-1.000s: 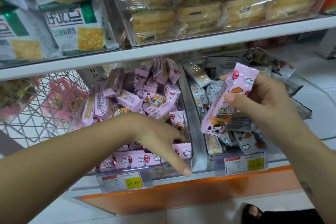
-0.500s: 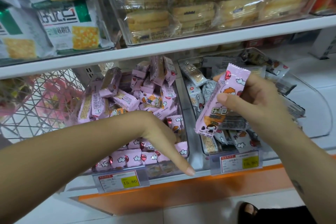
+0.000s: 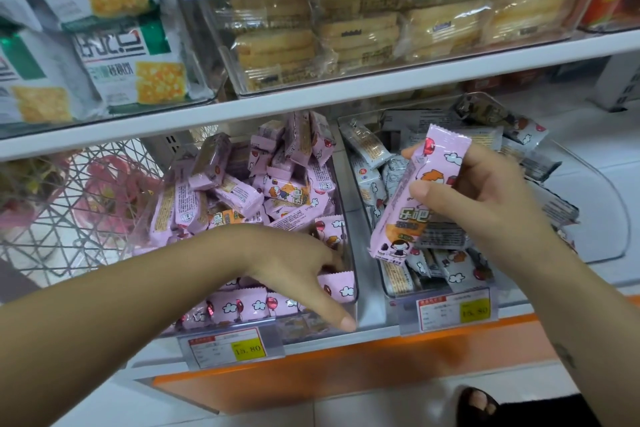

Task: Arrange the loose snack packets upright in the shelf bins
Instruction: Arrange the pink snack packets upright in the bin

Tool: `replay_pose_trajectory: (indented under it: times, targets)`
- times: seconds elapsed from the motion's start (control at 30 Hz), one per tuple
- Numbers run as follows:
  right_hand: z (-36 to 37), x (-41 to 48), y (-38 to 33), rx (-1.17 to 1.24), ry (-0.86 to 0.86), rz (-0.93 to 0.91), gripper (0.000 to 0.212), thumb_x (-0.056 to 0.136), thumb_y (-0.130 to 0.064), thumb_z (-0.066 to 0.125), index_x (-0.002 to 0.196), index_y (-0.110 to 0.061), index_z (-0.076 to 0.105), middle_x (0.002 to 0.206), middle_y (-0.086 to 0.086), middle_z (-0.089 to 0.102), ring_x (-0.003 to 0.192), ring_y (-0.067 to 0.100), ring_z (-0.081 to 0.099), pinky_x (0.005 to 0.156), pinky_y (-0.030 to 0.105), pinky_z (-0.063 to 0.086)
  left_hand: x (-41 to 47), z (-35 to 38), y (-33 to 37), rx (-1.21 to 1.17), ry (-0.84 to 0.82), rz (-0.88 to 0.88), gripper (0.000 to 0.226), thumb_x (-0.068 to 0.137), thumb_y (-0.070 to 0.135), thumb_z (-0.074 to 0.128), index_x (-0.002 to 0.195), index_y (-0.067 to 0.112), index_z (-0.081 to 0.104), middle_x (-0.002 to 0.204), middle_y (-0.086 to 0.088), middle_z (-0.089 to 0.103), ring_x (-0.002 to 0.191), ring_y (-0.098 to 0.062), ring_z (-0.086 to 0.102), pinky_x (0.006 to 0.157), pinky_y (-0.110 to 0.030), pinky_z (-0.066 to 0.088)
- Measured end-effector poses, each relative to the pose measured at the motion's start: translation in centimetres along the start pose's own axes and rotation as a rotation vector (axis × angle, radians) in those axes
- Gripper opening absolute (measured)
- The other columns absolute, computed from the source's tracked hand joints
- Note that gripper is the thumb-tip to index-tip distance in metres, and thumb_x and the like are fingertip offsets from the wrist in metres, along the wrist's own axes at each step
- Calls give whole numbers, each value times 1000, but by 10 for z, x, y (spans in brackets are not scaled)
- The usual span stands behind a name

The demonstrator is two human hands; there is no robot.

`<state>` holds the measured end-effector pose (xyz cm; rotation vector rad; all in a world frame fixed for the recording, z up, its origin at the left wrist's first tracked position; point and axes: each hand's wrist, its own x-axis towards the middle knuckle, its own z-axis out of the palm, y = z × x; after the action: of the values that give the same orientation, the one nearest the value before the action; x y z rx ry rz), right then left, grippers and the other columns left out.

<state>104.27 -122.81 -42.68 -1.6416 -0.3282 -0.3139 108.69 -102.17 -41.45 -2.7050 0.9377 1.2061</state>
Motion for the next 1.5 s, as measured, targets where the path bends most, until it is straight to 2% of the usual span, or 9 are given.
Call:
replay_pose_trajectory:
  times: [0.23, 0.37, 0.43, 0.7, 0.87, 1.0, 1.2, 1.4, 1.5]
  targets:
    - [1, 1, 2, 20, -12, 12, 31, 65, -42, 67, 92, -25, 65, 84, -3, 71, 77, 13, 68, 68, 21, 54, -16, -14, -12, -160, 183, 38, 48, 83, 44, 68, 126, 27, 53, 81, 34, 61, 73, 15, 55, 66, -3, 40]
    - [4, 0, 2, 32, -18, 18, 33, 65, -42, 67, 93, -25, 65, 86, -1, 71, 78, 15, 68, 68, 22, 55, -18, -11, -20, -275, 245, 61, 43, 91, 21, 63, 131, 27, 50, 83, 14, 68, 43, 5, 44, 48, -7, 34]
    - [4, 0, 2, 28, -22, 23, 34, 64, -43, 67, 93, -25, 65, 86, -1, 71, 78, 16, 68, 68, 23, 55, -19, -11, -22, -324, 291, 68, 38, 94, 15, 58, 131, 21, 49, 61, 25, 62, 34, 3, 38, 42, -5, 28]
    - [12, -2, -1, 80, -12, 12, 25, 70, -29, 73, 93, -23, 66, 84, -2, 71, 78, 13, 68, 63, 23, 56, -7, 10, -25, -352, 546, 70, 29, 85, 28, 70, 110, 17, 59, 51, 32, 53, 43, 8, 46, 47, -8, 32]
    - [23, -2, -2, 28, 0, -41, 24, 74, -33, 71, 97, -35, 65, 92, -2, 70, 88, 17, 67, 78, 30, 55, -7, 14, -33, -234, 604, 57, 18, 87, 26, 68, 101, 27, 56, 67, 6, 58, 53, -6, 47, 50, -15, 35]
    - [35, -4, -3, -127, -45, -107, 30, 75, -35, 72, 100, -37, 56, 91, -7, 66, 82, 12, 63, 72, 26, 51, -13, 20, -37, -207, 638, 67, 13, 91, 21, 62, 101, 14, 58, 68, 0, 53, 54, -7, 42, 56, -25, 40]
    - [43, -1, -1, -370, -154, -158, 33, 77, -50, 64, 104, -31, 61, 89, -5, 66, 87, 14, 63, 79, 41, 50, -21, 26, -38, -146, 649, 69, 32, 98, 25, 52, 129, 20, 57, 57, 18, 47, 54, 8, 48, 51, -11, 32]
    - [52, 7, 11, -729, -350, -68, 45, 75, -47, 71, 113, -25, 61, 105, 0, 54, 100, 17, 51, 83, 29, 41, -22, 30, -51, -182, 616, 88, 29, 97, 34, 51, 123, 24, 58, 89, -6, 69, 78, -18, 63, 72, -36, 50]
    - [55, 9, 13, -864, -403, -49, 50, 74, -52, 71, 116, -27, 62, 113, -3, 43, 111, 15, 39, 95, 29, 34, -21, 32, -49, -188, 595, 92, 23, 96, 35, 52, 115, 27, 62, 81, 1, 67, 74, -8, 61, 69, -31, 48]
